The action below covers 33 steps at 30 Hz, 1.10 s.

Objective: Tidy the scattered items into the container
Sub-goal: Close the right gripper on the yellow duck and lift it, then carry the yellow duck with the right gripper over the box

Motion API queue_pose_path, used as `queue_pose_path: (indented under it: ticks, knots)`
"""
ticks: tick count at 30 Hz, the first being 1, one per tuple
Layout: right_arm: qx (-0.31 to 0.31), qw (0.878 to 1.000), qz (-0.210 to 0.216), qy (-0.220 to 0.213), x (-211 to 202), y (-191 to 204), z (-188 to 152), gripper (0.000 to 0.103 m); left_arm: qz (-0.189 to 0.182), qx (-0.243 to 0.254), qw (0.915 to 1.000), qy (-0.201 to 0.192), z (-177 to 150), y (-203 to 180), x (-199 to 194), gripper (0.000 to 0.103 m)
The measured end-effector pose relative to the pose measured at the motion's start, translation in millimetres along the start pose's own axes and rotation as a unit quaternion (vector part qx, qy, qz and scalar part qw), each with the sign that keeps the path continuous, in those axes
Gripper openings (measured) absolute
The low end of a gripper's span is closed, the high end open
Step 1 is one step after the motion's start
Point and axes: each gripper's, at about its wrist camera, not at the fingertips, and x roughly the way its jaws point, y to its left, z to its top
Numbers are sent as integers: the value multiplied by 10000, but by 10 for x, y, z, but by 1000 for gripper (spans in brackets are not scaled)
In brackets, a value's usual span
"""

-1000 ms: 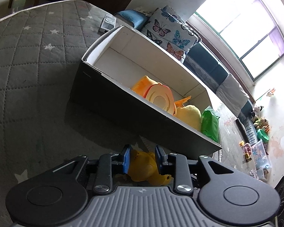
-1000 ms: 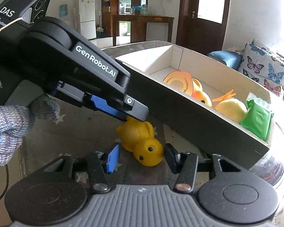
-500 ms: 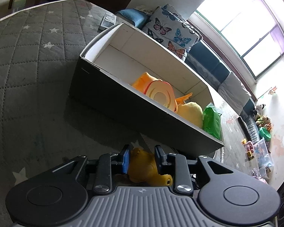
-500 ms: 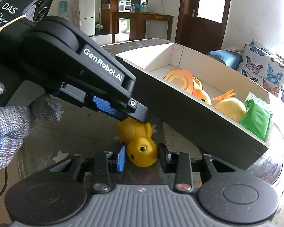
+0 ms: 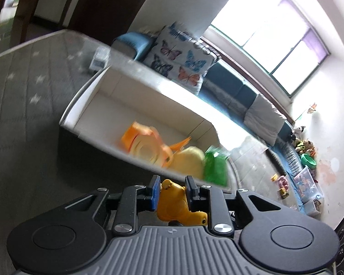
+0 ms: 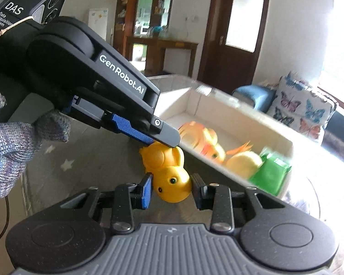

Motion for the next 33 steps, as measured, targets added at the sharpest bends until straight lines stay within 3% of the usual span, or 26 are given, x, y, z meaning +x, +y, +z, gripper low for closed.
queue_pose_path:
  ticks: [8, 13, 23, 33]
  knots:
    - [317, 9987, -309, -249, 101, -312, 247, 35, -102, 326, 9993, -162, 340, -244, 237, 24]
    - [621, 9971, -391, -198, 258, -532, 285, 35, -93, 534, 9985, -51, 475, -334, 504, 24]
    - [969, 9943, -419, 124, 531, -758, 180, 35, -17, 583, 9978, 324, 504, -251, 936, 24]
    - [1025, 9938, -366, 235, 640, -799, 127, 35, 74, 561, 9974, 437, 480, -166, 987, 25]
